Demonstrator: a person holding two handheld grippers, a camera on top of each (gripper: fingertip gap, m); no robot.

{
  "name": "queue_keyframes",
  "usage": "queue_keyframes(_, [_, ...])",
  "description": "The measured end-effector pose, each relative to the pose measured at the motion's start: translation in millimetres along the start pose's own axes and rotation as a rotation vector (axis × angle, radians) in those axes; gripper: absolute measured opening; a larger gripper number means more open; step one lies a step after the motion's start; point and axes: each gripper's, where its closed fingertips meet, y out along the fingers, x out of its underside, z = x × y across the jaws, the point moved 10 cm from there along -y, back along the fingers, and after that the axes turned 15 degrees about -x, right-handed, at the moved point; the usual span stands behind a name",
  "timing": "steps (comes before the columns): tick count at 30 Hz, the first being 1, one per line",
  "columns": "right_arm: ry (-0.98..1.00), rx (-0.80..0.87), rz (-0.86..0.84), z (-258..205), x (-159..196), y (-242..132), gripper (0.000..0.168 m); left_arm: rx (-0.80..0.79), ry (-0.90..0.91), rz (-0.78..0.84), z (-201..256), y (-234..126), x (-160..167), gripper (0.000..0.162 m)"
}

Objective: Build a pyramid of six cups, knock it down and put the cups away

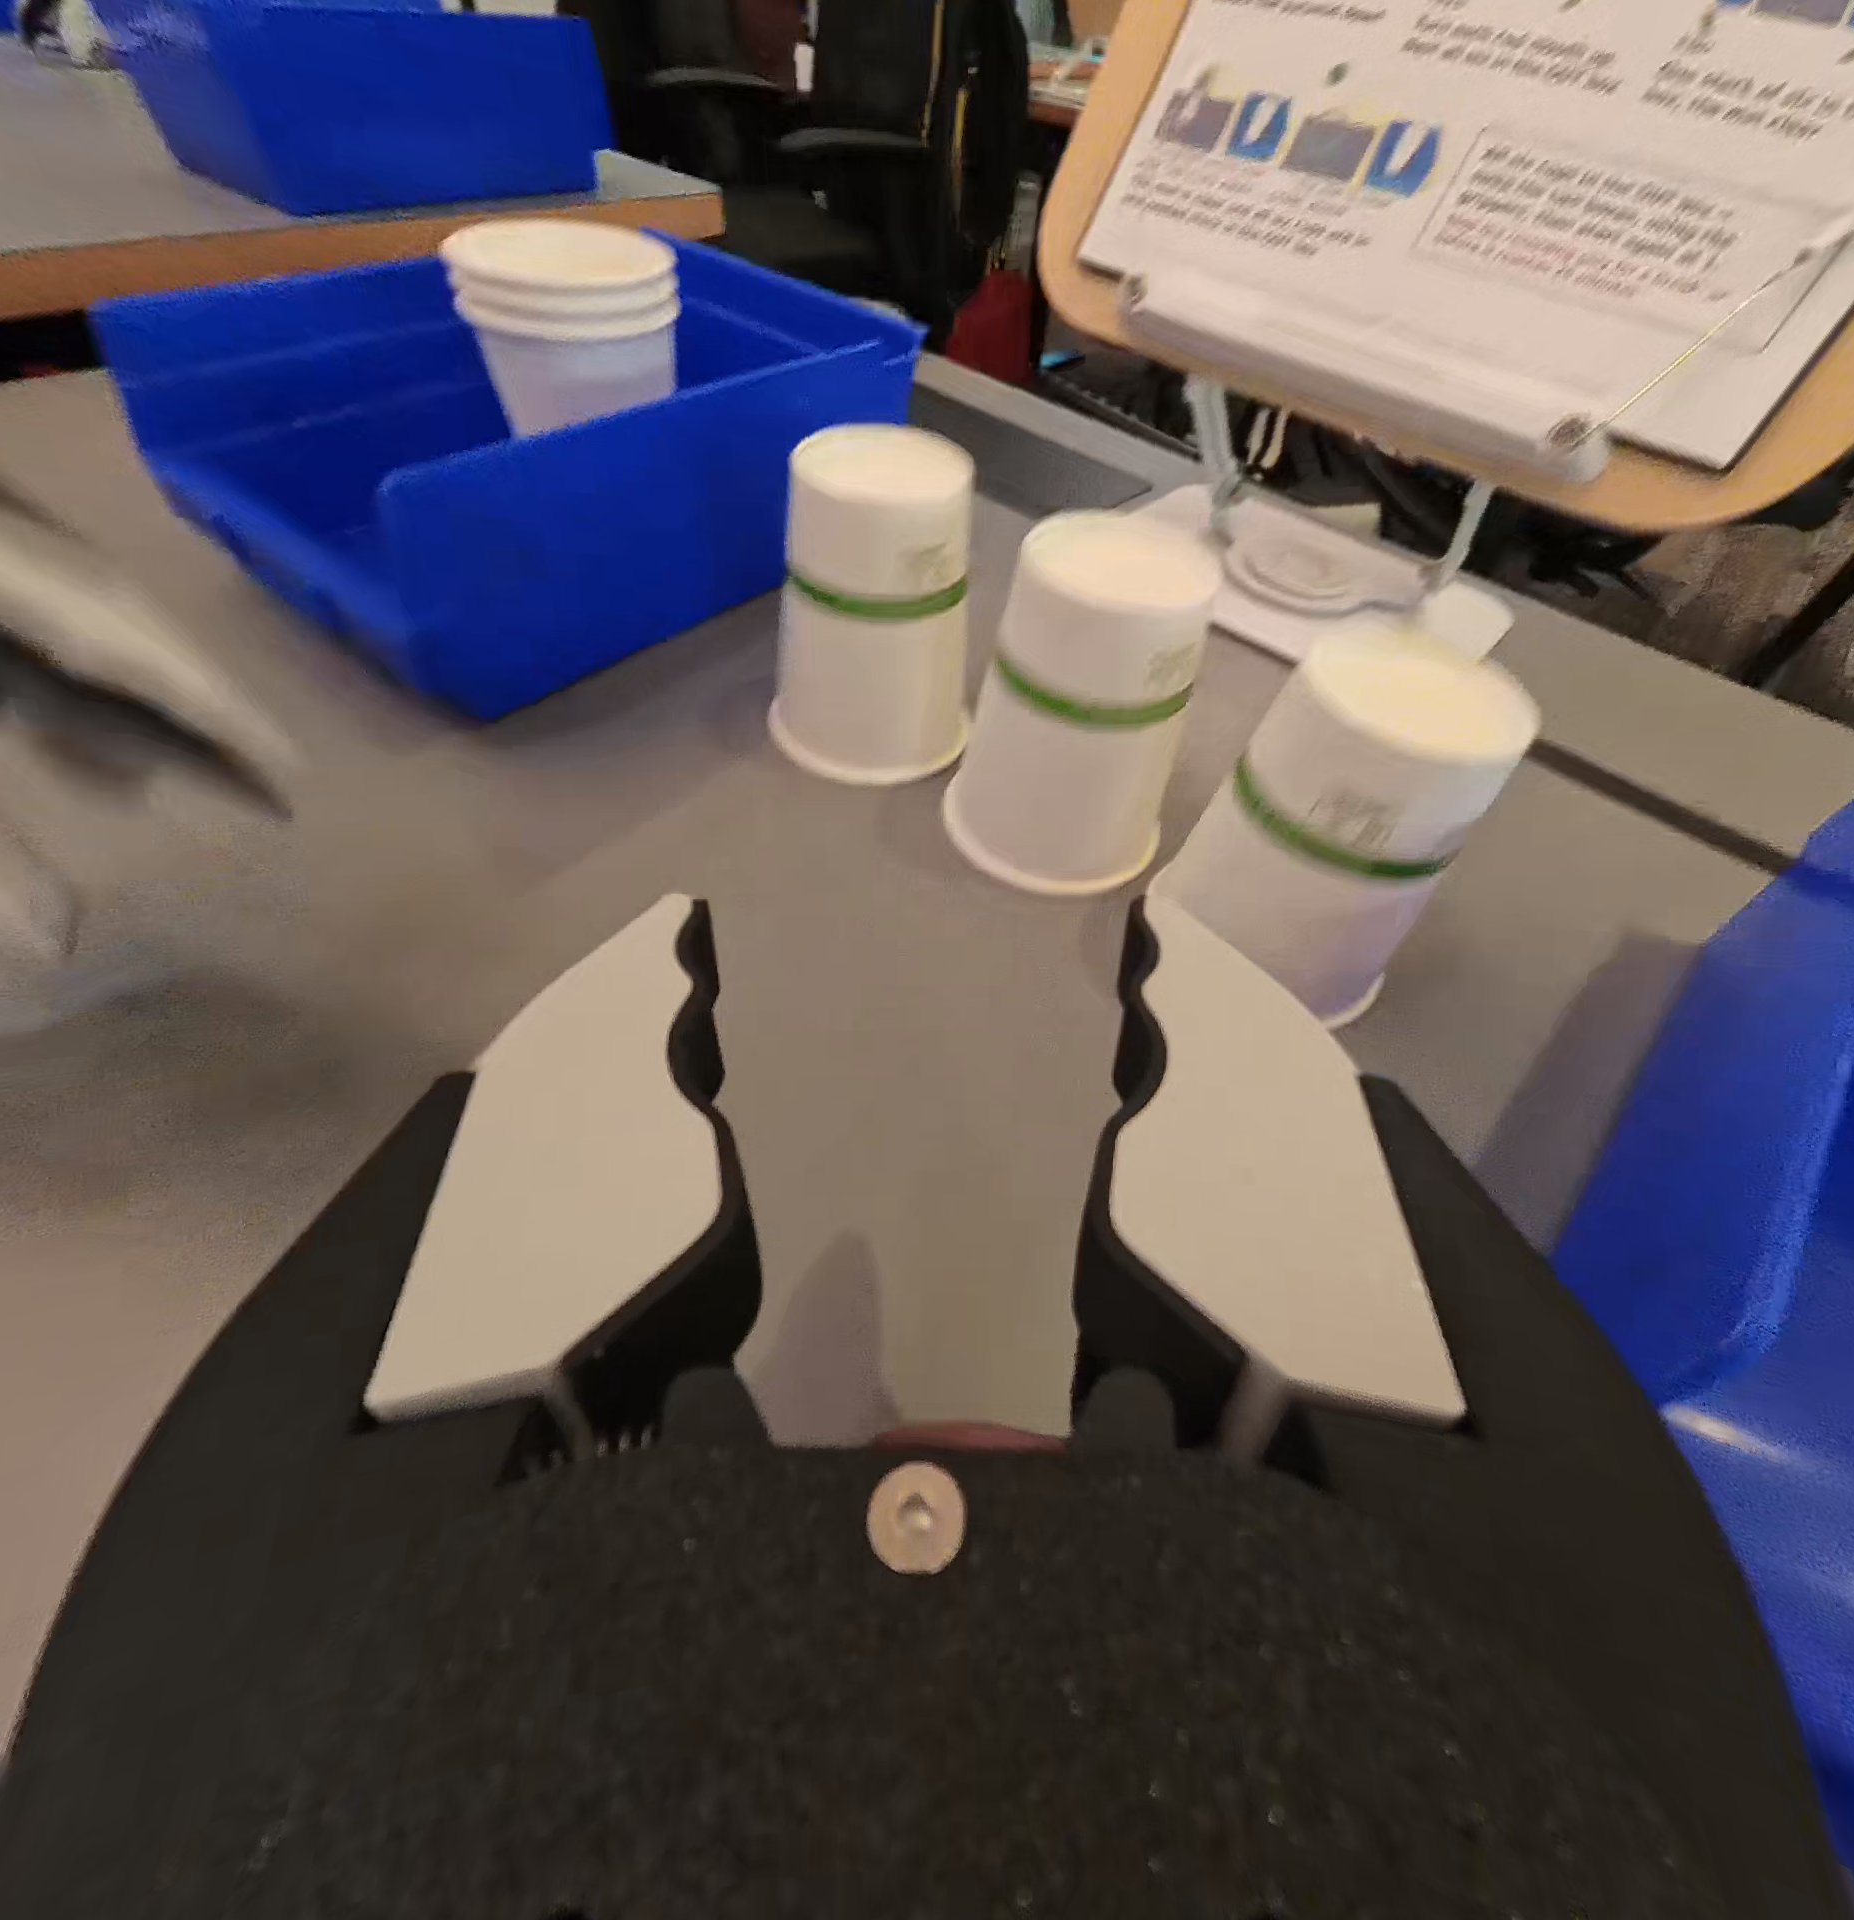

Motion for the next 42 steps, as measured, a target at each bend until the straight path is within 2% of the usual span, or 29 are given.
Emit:
queue_keyframes(3, [-0.018, -0.038, 0.056, -30, 35, -15, 0.069, -0.093, 0.058, 0.055, -48, -35, -38, 0.044])
queue_keyframes(5, [-0.009, -0.071, 0.073, -41, 42, -20, 0.069, -0.178, 0.160, -0.046, -89, -51, -61, 0.031])
queue_keyframes(9, [-0.056, -0.117, 0.091, -44, 40, -19, 0.067, -0.416, 0.476, -0.313, -174, -51, -92, 0.031])
queue_keyframes(14, [-0.060, -0.136, 0.079, -44, 41, -18, 0.065, -0.363, 0.591, -0.569, -228, -31, -99, 0.025])
queue_keyframes(21, [-0.036, -0.148, 0.091, -41, 41, -18, 0.064, -0.291, 0.593, -0.602, -245, -16, -97, 0.003])
queue_keyframes(30, [-0.019, -0.153, 0.087, -39, 41, -15, 0.062, -0.265, 0.559, -0.577, -246, -20, -100, 0.003])
queue_keyframes(35, [0.027, -0.178, 0.114, -36, 42, -15, 0.063, -0.285, 0.509, -0.472, -246, -40, -114, 0.003])
queue_keyframes(42, [0.159, -0.240, 0.190, -20, 48, -15, 0.073, -0.347, 0.392, -0.234, -234, -93, -141, 0.003])
